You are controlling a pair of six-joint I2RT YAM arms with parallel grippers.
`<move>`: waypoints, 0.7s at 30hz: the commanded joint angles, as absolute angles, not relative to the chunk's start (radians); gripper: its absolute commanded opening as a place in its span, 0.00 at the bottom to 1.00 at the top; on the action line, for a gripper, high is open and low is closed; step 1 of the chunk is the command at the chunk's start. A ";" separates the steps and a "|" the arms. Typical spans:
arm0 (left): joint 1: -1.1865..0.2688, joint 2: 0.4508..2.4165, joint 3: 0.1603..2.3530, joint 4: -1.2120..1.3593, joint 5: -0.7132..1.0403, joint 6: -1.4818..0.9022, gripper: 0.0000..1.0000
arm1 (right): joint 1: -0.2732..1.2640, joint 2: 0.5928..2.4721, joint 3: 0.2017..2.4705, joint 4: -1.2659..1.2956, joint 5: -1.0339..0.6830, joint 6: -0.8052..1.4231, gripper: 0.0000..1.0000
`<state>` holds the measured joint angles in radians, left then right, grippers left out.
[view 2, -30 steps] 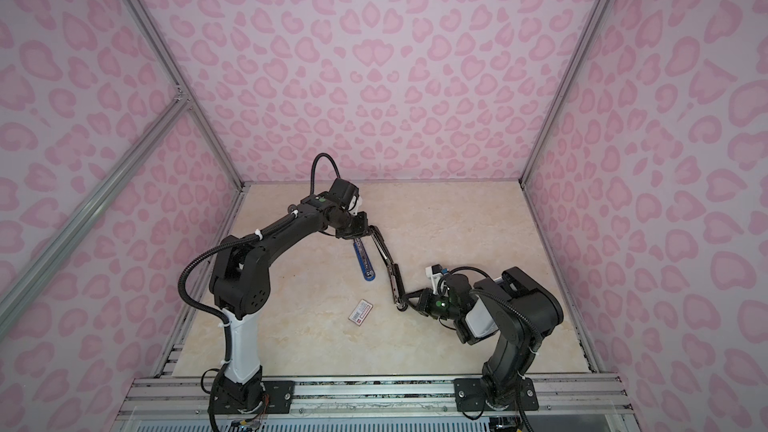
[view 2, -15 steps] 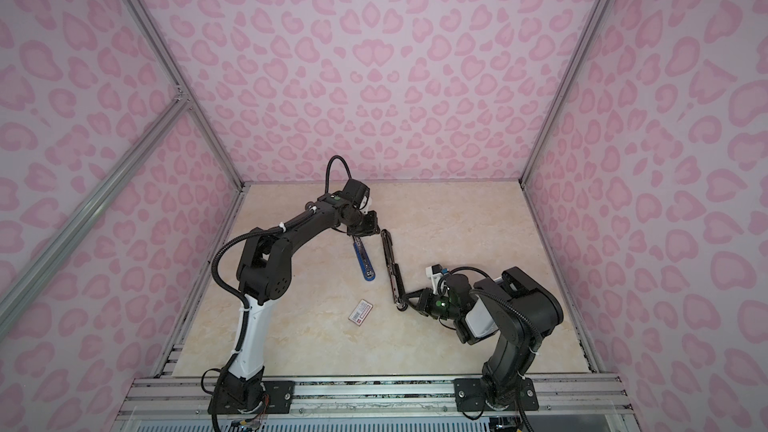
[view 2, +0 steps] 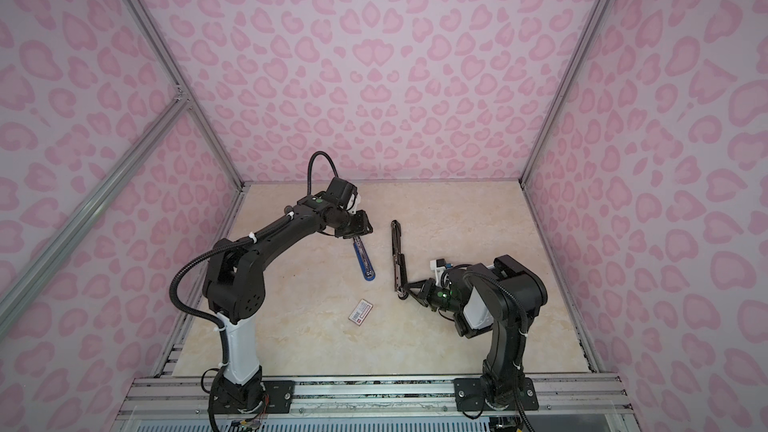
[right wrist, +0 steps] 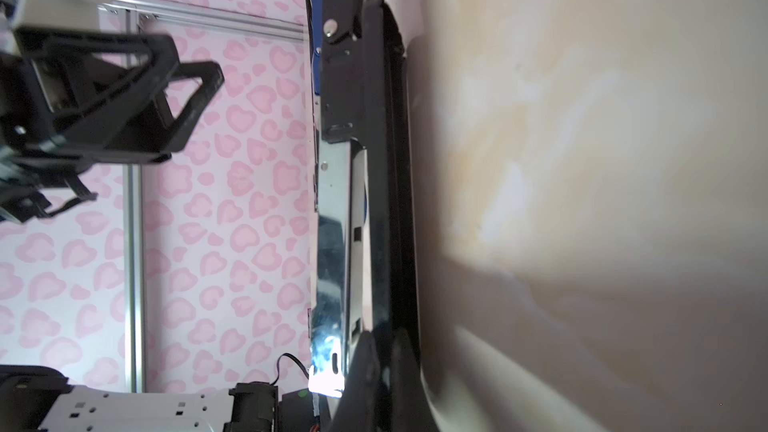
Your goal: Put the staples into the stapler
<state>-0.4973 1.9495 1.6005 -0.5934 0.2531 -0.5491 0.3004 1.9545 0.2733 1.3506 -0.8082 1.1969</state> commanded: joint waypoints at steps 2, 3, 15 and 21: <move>-0.495 1.871 1.506 -0.548 0.245 -0.564 0.43 | 0.284 2.030 0.302 1.366 -0.760 1.337 0.00; -0.495 1.855 1.485 -0.542 0.246 -0.567 0.43 | 0.284 2.038 0.309 1.364 -0.757 1.348 0.00; -0.498 1.775 1.374 -0.489 0.268 -0.596 0.44 | 0.243 1.815 0.320 0.835 -0.676 1.136 0.18; -0.503 1.766 1.374 -0.488 0.274 -0.596 0.44 | 0.235 1.663 0.364 0.511 -0.595 0.991 0.37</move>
